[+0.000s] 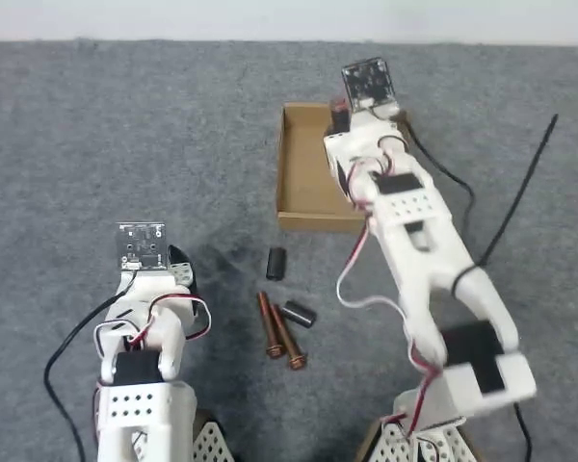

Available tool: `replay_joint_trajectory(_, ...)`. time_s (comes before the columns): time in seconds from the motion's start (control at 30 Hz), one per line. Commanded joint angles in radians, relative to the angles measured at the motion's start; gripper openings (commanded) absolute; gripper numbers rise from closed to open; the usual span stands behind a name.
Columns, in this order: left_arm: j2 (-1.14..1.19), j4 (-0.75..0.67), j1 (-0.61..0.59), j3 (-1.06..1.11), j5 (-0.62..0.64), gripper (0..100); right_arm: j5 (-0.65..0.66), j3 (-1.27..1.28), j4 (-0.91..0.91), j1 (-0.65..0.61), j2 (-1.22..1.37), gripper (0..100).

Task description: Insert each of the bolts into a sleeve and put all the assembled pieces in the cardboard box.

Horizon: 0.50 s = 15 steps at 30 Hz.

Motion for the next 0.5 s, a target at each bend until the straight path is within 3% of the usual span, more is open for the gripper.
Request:
replay_joint_trajectory(0.0,-0.029,0.005,0.005,-0.01,-0.009,2,0.017,-0.23,0.182,-0.005,0.051,0.6)
replay_joint_trajectory(0.2,-0.029,0.005,0.005,-0.01,-0.009,2,0.014,-0.48,0.437,-0.004,0.249,0.9)
replay_joint_trajectory(0.47,-0.029,0.005,0.005,-0.01,-0.009,2,0.014,-0.649,0.536,0.002,0.432,1.0)
